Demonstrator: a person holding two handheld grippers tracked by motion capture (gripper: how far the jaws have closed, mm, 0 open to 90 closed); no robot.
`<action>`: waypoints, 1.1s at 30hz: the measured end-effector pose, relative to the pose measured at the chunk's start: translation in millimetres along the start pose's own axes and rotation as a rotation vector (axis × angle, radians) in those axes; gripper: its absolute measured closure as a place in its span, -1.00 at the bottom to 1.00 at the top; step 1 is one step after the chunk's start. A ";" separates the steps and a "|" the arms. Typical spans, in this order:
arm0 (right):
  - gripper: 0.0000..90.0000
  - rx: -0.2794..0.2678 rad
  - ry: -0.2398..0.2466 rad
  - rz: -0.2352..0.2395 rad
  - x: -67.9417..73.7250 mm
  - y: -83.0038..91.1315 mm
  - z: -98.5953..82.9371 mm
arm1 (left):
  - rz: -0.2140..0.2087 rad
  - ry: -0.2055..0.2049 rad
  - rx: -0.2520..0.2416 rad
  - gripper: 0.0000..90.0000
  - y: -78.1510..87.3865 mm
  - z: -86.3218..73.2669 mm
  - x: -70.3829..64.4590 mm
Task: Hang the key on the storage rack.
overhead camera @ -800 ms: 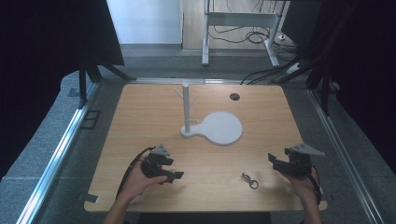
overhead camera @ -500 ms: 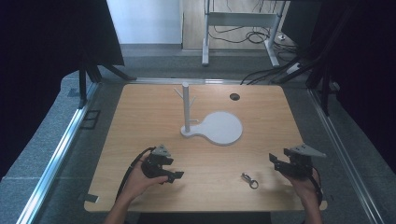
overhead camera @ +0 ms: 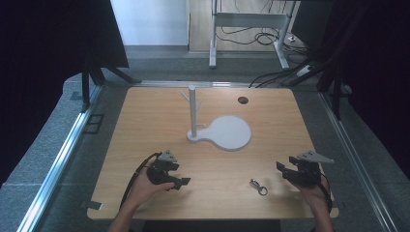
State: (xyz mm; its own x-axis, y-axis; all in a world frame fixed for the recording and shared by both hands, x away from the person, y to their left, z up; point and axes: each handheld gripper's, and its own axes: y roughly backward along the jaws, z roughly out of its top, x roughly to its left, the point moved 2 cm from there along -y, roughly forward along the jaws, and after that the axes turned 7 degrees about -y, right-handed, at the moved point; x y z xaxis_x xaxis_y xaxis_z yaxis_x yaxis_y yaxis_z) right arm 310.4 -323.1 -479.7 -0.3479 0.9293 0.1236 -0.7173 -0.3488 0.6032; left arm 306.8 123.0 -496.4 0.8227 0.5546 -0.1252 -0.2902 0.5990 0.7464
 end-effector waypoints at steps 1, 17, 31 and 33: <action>-0.09 0.000 0.004 0.005 1.0 1.1 0.5 | -0.001 -0.003 0.002 -0.42 0.0 -0.1 0.0; 0.01 0.034 0.029 0.036 3.8 6.1 0.4 | -0.009 -0.027 0.029 -0.42 -4.8 -0.3 -3.7; 0.08 0.093 0.056 0.068 12.0 9.0 0.9 | -0.011 -0.024 0.034 -0.42 -4.8 -1.5 -4.8; 0.09 0.097 0.066 0.082 14.7 10.5 0.3 | -0.013 -0.024 0.030 -0.41 -4.4 -1.4 -5.0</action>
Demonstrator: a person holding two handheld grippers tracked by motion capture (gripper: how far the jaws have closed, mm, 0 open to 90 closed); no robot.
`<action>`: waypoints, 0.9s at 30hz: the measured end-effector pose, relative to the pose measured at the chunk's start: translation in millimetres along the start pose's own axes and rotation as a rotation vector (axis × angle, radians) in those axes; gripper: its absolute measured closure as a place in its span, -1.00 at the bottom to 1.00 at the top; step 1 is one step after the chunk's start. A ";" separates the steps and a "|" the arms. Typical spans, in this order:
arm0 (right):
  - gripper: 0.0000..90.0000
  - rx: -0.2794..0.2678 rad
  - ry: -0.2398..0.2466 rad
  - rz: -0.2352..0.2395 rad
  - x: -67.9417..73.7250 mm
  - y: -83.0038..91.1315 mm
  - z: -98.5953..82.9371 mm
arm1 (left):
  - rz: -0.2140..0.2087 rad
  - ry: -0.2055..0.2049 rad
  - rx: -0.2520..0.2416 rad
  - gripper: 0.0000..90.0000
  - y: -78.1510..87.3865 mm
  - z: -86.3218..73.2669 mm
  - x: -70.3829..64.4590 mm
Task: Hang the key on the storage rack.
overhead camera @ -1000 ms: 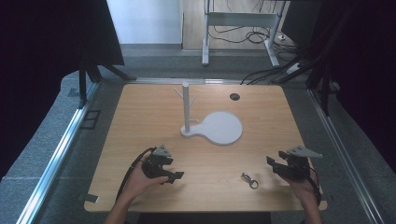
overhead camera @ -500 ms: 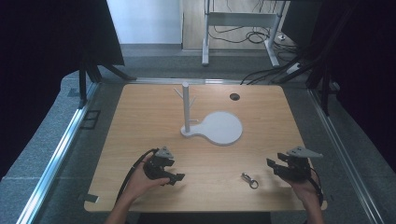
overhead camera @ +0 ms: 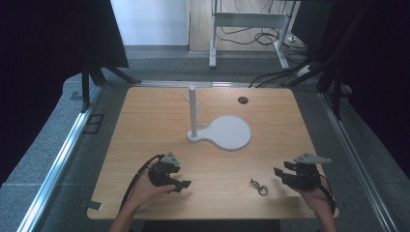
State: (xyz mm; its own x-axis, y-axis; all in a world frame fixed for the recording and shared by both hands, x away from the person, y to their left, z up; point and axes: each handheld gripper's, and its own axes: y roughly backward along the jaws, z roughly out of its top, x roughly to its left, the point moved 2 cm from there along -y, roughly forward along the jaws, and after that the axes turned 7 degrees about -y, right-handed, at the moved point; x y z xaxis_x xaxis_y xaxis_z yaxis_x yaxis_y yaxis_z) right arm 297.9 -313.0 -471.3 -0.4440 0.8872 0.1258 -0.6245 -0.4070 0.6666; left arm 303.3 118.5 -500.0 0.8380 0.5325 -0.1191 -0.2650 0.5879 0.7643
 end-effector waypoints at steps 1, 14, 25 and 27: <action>0.09 0.010 0.009 0.007 1.6 0.2 -0.4 | -0.001 -0.003 0.003 -0.41 0.3 0.0 -0.1; 0.18 0.082 0.067 0.028 11.3 7.6 11.3 | 0.002 -0.007 0.020 -0.41 -2.0 -0.3 -1.5; 0.20 0.125 0.076 0.016 17.5 3.6 8.5 | -0.003 -0.024 0.047 -0.41 -6.7 -1.4 -2.4; 0.20 0.132 0.074 0.016 18.5 1.6 7.1 | -0.005 -0.023 0.048 -0.41 -7.2 -1.6 -2.3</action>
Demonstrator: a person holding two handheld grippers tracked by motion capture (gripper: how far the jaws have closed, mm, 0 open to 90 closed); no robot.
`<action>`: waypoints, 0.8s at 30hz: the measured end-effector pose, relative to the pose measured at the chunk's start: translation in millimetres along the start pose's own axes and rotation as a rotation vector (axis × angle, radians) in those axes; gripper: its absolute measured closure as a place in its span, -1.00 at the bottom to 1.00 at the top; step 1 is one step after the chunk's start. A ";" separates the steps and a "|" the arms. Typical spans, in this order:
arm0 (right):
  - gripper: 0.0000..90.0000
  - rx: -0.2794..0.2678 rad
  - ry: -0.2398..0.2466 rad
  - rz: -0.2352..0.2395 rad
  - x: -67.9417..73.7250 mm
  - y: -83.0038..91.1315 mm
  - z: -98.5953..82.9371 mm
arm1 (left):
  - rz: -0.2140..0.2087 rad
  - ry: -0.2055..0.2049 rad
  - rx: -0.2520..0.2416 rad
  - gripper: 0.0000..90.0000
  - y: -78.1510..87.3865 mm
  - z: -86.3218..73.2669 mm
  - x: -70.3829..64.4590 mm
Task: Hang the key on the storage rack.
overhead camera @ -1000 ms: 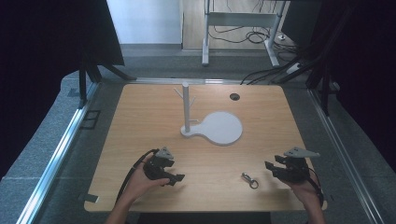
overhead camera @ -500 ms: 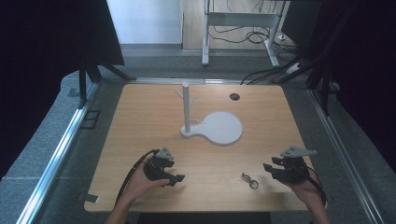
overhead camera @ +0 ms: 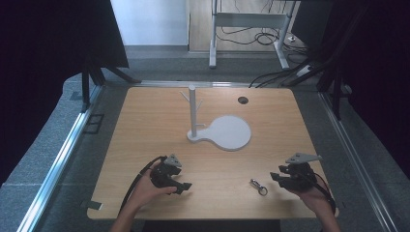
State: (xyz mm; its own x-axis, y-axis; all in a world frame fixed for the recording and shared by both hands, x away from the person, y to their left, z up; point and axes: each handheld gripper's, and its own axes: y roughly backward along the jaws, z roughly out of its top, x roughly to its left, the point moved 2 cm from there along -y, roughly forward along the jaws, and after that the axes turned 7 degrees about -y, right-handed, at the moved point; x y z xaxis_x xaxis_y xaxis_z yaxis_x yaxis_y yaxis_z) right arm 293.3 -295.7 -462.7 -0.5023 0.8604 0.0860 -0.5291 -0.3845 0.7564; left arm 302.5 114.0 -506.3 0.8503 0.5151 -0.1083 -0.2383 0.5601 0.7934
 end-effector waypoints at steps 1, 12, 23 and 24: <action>0.20 0.000 0.001 0.004 0.5 -0.6 -0.1 | 0.000 0.000 0.001 -0.41 -0.1 -0.1 0.1; 0.20 0.034 0.046 0.027 12.9 -3.1 0.4 | -0.016 -0.009 0.034 -0.41 -10.8 -0.2 -3.6; 0.19 0.052 0.063 0.031 18.4 -8.0 -0.6 | -0.020 -0.019 0.040 -0.41 -13.4 1.0 -6.8; 0.19 0.053 0.062 0.033 19.1 -8.3 -0.4 | -0.020 -0.019 0.039 -0.41 -13.5 1.0 -6.9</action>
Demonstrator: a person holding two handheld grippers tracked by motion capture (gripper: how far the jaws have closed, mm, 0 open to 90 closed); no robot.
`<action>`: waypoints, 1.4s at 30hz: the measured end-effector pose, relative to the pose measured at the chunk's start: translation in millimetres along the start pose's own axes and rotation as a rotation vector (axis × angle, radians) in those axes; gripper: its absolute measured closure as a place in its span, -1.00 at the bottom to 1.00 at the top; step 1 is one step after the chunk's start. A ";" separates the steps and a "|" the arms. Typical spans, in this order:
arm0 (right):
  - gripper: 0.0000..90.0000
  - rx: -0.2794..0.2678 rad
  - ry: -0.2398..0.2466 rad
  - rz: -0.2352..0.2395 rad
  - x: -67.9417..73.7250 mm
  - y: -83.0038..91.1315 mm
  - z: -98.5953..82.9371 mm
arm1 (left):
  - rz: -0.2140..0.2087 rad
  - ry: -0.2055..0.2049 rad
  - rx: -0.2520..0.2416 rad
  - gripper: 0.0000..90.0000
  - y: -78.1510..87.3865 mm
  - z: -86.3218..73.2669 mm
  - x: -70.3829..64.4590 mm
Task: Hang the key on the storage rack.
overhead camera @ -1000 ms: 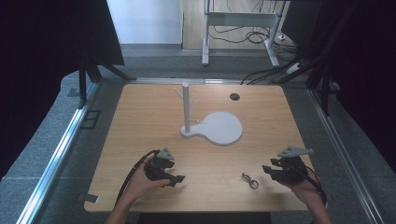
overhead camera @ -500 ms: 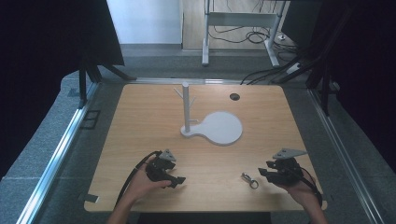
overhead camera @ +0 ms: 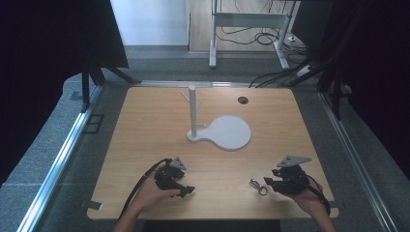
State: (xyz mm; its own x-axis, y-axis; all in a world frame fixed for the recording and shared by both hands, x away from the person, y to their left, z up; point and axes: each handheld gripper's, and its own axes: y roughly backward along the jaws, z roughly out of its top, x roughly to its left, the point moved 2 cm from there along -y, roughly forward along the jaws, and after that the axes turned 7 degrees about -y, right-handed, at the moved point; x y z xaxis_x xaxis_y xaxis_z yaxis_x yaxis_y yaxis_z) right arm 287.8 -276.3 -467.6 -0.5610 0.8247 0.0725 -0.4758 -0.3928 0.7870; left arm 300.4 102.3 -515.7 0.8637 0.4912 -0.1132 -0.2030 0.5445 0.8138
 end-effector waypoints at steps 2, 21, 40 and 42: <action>0.19 0.008 0.006 0.001 1.1 -0.9 0.4 | 0.000 0.000 0.000 -0.41 0.0 0.0 -0.1; 0.13 0.105 0.037 0.047 14.7 -33.8 -8.4 | -0.004 0.001 -0.013 -0.41 -2.0 0.8 -1.7; 0.15 0.120 0.023 0.058 16.5 -43.4 -12.4 | -0.005 -0.015 -0.022 -0.41 -4.8 2.4 -6.4; 0.15 0.120 0.023 0.058 16.5 -43.4 -12.4 | -0.005 -0.015 -0.023 -0.41 -5.0 2.7 -6.9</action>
State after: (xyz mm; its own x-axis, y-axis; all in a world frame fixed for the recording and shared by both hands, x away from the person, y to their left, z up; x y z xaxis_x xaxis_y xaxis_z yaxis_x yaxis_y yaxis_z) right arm 290.8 -250.7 -508.1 -0.6011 0.7920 0.1069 -0.3589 -0.3870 0.8494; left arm 296.6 94.3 -517.4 0.8712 0.4787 -0.1087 -0.2094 0.5626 0.7998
